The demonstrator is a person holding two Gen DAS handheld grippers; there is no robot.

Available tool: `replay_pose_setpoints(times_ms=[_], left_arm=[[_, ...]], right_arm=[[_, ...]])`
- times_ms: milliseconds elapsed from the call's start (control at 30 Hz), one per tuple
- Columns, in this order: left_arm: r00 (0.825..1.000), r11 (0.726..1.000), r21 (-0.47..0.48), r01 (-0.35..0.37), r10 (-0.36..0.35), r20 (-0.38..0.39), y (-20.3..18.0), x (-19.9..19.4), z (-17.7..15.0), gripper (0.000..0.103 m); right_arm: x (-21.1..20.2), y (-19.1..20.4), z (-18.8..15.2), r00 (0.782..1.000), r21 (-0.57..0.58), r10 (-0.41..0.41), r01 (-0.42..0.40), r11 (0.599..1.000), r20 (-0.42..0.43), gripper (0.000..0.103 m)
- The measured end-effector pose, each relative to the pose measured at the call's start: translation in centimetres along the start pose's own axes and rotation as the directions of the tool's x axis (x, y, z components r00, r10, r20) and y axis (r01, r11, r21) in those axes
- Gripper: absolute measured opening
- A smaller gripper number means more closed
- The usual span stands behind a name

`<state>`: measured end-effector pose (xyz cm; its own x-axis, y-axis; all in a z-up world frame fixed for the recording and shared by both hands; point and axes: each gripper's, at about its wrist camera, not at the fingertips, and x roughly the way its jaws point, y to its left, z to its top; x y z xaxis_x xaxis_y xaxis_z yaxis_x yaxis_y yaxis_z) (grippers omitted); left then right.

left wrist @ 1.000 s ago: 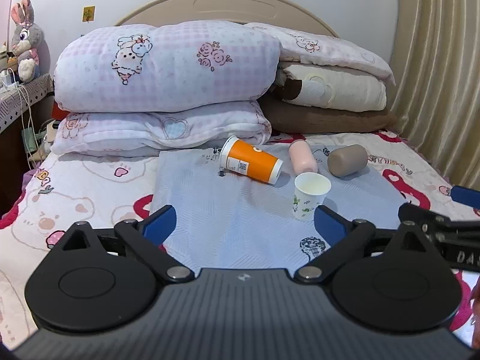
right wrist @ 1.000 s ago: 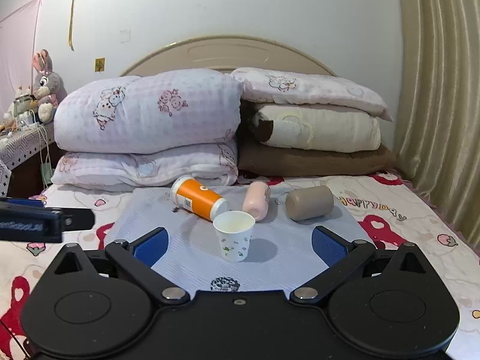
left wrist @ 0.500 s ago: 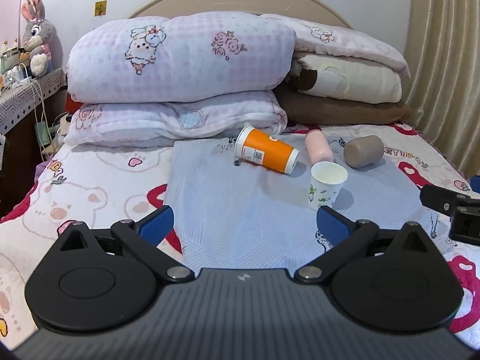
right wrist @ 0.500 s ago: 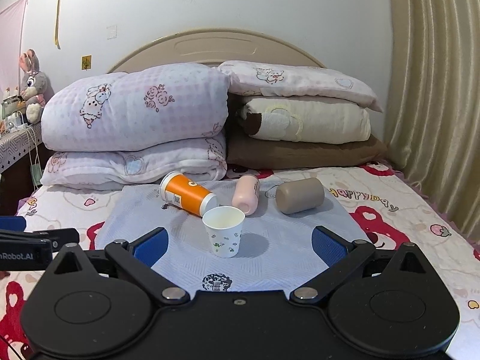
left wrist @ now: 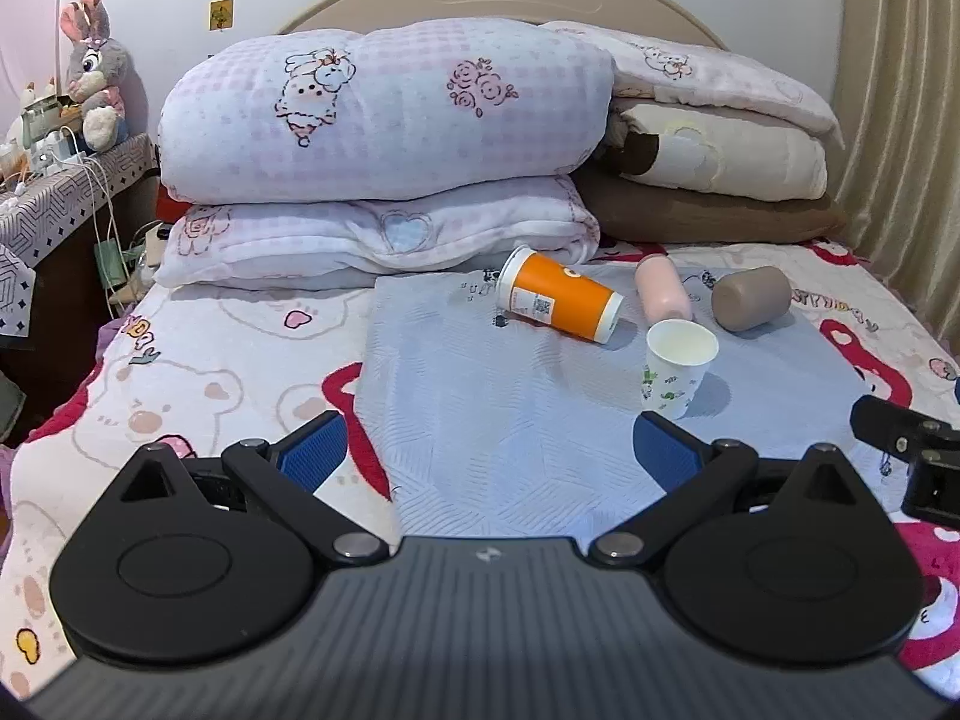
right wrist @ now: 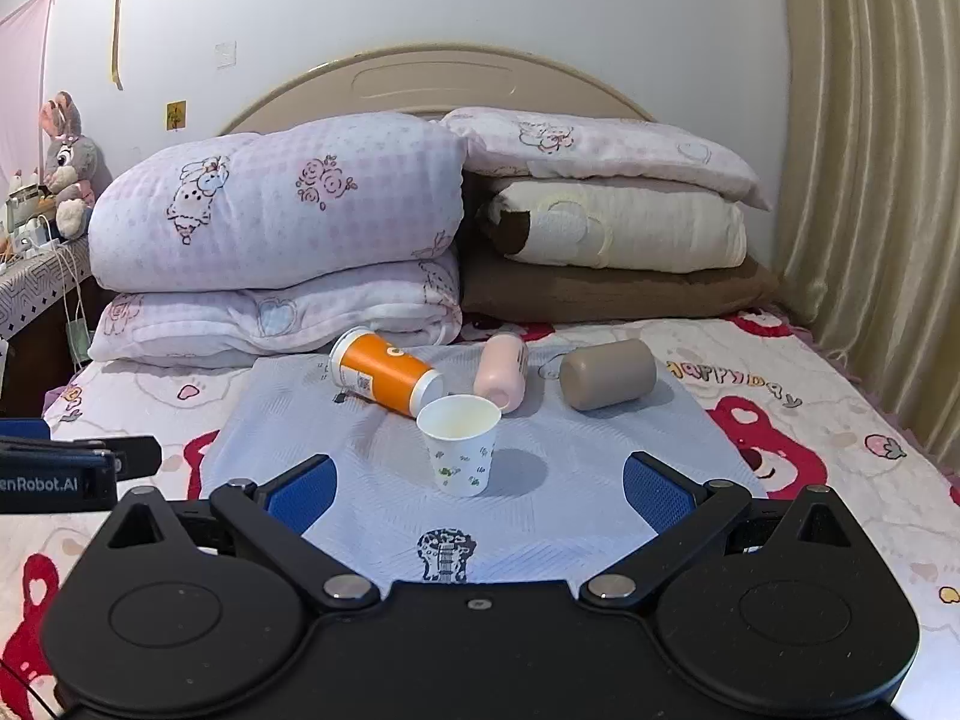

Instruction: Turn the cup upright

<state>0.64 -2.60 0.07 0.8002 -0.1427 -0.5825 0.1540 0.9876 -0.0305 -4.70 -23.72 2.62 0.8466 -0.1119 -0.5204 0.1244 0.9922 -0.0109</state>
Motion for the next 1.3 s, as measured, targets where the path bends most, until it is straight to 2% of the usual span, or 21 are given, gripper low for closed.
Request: replay_pose_setpoints(times_ms=[133,333,867,1300], left_arm=[[0.999,0.999,0.036,-0.023,0.024,-0.025,-0.4,0.5,-0.2,0.103],[0.998,0.999,0.041,-0.032,0.034,-0.054,-0.5,1.0,-0.2,0.103],[0.997,0.999,0.037,-0.033,0.035,-0.065,-0.2,1.2,0.1,0.103],[0.998,0.999,0.034,-0.032,0.033,-0.049,0.3,1.1,-0.3,0.103]], right_arm=[[0.1,-0.1,0.0,1.000,0.015,0.000,0.000,1.000,-0.008,0.103],[0.2,-0.1,-0.1,1.000,0.026,-0.005,0.005,1.000,-0.015,0.103],[0.8,0.6,-0.4,1.000,0.023,0.005,-0.004,1.000,-0.031,0.103],[0.4,0.7,-0.3,1.000,0.015,-0.016,0.016,1.000,-0.006,0.103]])
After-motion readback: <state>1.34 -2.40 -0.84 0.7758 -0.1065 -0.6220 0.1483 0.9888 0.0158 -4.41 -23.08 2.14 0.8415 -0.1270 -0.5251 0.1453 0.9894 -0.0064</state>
